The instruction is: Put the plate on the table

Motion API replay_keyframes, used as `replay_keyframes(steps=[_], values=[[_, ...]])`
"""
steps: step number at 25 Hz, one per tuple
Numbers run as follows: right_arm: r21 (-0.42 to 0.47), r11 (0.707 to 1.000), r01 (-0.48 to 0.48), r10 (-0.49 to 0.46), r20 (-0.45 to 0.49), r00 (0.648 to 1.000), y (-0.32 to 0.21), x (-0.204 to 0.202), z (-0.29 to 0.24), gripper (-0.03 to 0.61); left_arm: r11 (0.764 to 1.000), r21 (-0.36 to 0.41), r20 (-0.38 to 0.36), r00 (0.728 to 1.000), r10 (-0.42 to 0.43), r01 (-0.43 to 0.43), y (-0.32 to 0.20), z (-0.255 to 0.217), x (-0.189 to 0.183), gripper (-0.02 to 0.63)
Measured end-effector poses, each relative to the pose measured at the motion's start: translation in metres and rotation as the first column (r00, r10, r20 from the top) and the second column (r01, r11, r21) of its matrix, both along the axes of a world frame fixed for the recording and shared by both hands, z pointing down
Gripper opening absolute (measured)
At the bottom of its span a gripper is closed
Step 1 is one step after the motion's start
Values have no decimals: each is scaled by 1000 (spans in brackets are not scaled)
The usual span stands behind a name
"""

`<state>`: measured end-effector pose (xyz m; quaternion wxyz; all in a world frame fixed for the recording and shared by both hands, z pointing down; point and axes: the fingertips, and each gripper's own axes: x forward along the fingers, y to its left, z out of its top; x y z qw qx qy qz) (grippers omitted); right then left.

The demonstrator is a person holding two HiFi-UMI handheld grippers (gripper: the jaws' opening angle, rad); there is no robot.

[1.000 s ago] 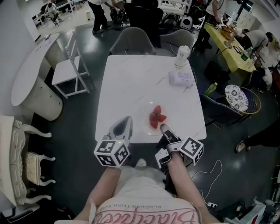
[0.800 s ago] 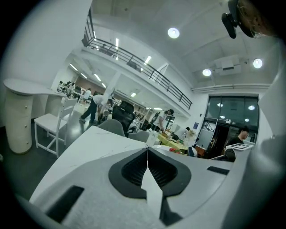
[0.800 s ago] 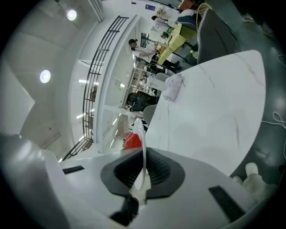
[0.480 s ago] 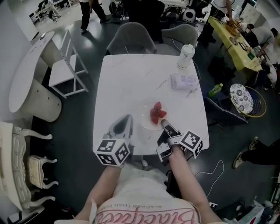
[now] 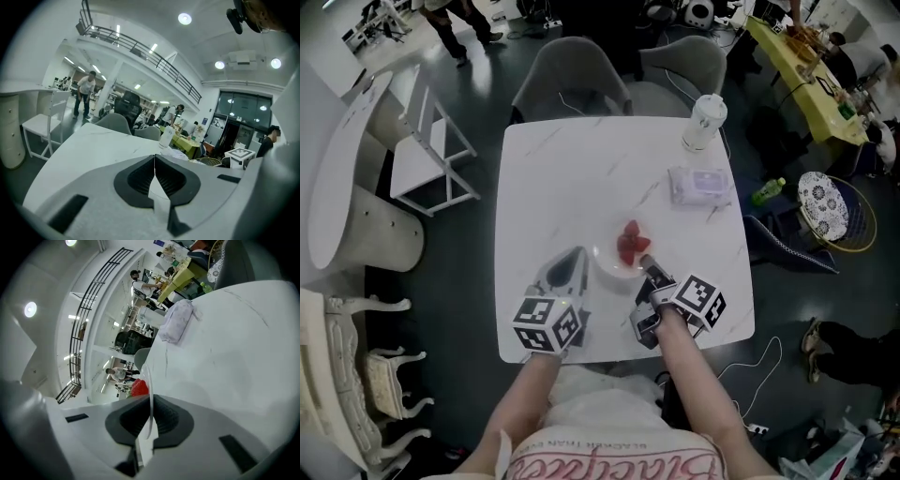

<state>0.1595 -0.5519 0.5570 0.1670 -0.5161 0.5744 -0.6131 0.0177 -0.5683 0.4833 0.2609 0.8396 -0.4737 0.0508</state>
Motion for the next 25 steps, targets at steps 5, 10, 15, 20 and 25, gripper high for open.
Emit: replay_keyframes(steps=[5, 10, 15, 20, 25], values=[[-48, 997, 56, -59, -63, 996, -31, -1, 35, 12, 999, -38, 9, 1000, 0, 1, -28, 23, 2, 5], [-103, 990, 92, -104, -119, 987, -45, 3, 60, 12, 997, -67, 12, 1000, -24, 24, -46, 37, -4, 5], [-114, 984, 133, -162, -294, 942, -52, 11, 74, 12, 995, -94, 22, 999, -37, 39, -53, 51, -9, 5], [-89, 965, 248, -253, -577, 777, -59, 15, 75, 60, 993, -109, 30, 999, -35, 38, -50, 60, -9, 5], [-173, 937, 302, -328, -731, 599, -58, 24, 89, 129, 993, -117, 42, 999, -29, 34, -46, 63, -8, 5]])
